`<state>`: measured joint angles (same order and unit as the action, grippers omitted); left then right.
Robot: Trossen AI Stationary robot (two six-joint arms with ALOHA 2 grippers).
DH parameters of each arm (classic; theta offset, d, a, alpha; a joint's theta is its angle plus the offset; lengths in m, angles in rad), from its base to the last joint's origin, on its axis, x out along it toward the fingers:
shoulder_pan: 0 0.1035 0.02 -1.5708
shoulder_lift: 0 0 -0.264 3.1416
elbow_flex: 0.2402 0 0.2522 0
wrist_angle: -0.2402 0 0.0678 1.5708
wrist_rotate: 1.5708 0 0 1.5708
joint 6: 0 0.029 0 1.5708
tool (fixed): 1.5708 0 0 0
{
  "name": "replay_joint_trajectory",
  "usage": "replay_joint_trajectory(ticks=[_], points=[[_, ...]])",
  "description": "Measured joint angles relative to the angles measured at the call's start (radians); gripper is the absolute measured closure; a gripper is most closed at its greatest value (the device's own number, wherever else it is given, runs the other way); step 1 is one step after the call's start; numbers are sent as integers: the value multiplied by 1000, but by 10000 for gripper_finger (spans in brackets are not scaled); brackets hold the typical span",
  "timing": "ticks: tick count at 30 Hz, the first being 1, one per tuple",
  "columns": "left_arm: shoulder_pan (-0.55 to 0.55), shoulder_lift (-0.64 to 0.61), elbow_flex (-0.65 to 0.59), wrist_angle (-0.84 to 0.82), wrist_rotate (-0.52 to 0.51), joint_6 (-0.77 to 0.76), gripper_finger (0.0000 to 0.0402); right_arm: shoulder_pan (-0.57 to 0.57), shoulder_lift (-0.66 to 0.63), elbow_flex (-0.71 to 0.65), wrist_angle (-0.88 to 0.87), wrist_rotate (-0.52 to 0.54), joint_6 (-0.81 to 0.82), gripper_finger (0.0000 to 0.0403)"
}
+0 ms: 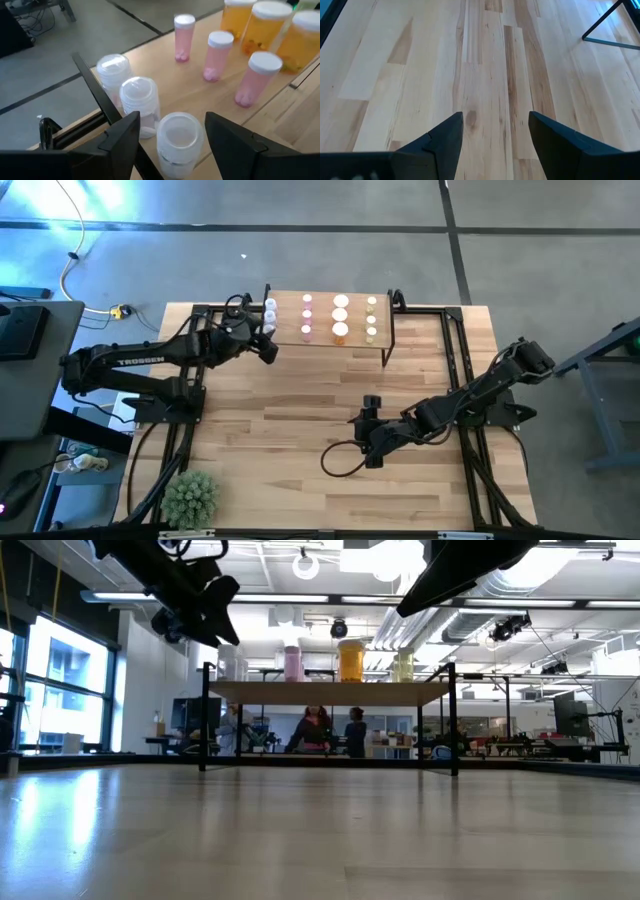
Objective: Pick and place medicine bottles onto shelf by color
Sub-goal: Return to Home Position
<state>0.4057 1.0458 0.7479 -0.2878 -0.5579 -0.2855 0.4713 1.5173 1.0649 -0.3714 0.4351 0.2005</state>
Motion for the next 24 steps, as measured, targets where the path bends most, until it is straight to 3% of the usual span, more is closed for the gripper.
replay_joint_trajectory(ticks=[4,11,15,20,24], points=[[0,-43,0,-1,2,0,186,0,0,0,-2,0,0,185],[0,-148,0,-1,99,0,185,0,-1,0,-3,0,-42,185],[0,-220,0,-10,248,-4,186,0,-42,0,-49,1,-65,185],[-2,-310,0,-16,471,-29,186,0,-181,0,-107,4,-63,185],[-28,-377,0,-25,522,-26,191,0,-329,0,-115,39,-62,185]])
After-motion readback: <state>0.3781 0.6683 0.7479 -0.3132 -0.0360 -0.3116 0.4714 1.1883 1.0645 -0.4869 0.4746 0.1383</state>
